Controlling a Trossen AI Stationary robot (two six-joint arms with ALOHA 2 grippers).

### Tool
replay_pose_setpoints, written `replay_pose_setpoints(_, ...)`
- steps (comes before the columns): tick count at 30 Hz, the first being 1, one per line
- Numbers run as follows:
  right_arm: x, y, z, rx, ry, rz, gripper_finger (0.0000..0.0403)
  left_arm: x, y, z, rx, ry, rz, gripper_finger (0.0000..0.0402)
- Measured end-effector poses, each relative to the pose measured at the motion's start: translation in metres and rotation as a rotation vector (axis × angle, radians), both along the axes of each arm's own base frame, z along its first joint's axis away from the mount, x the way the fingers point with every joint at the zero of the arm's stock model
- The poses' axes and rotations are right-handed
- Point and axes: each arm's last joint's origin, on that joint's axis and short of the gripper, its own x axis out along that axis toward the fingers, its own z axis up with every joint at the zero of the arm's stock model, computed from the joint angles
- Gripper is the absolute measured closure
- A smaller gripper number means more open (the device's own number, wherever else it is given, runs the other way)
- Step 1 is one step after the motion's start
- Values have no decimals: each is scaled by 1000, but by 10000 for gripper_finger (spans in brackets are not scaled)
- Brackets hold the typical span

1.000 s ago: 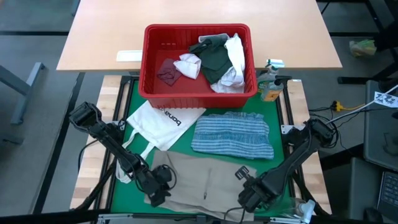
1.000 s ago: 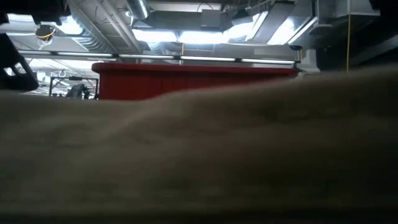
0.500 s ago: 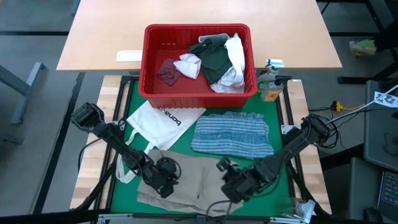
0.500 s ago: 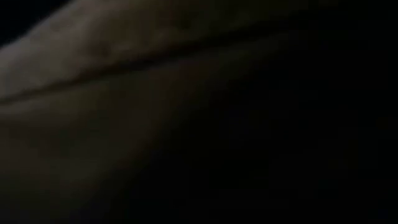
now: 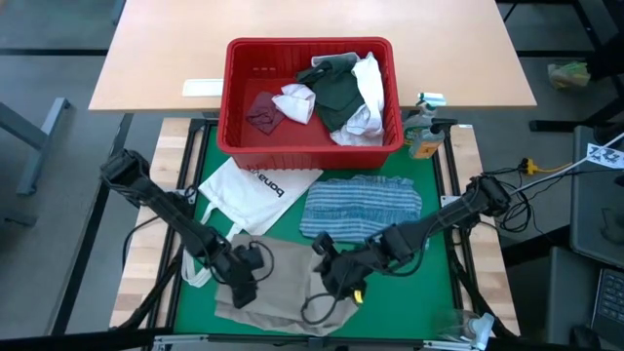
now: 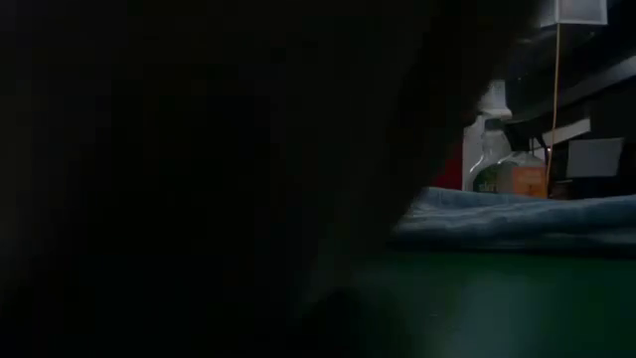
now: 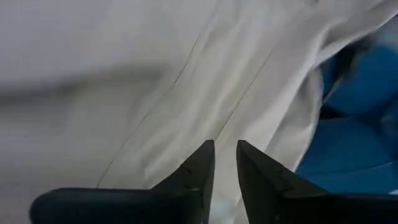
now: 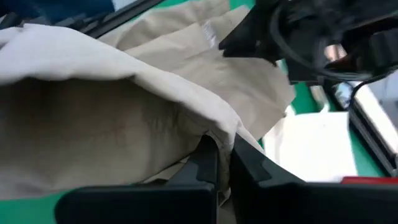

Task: Fold Laundry from Bin
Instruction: Fold the brown shorts

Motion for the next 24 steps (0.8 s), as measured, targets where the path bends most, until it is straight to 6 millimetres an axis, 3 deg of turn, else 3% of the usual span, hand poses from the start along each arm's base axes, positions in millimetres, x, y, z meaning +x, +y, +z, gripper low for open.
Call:
replay_pose_setpoints(6, 13, -7, 9, -3, -130, 32, 391, -10, -8, -20, 206, -22, 70, 369)
replay_pose_setpoints(11, 28, -18, 15, 34, -230, 16, 388, 4, -10, -47, 244, -14, 103, 385)
replay_pose_setpoints(14, 37, -25, 7, 37, -227, 1, 391, 20, -14, -56, 207, -78, 110, 391)
replay_pose_setpoints(18, 49, -28, -9, 38, -197, 3, 388, 28, -12, -57, 211, -115, 76, 399)
replay_pose_setpoints(24, 61, -28, -32, 20, -164, 23, 383, 23, -9, -35, 186, -139, 34, 400)
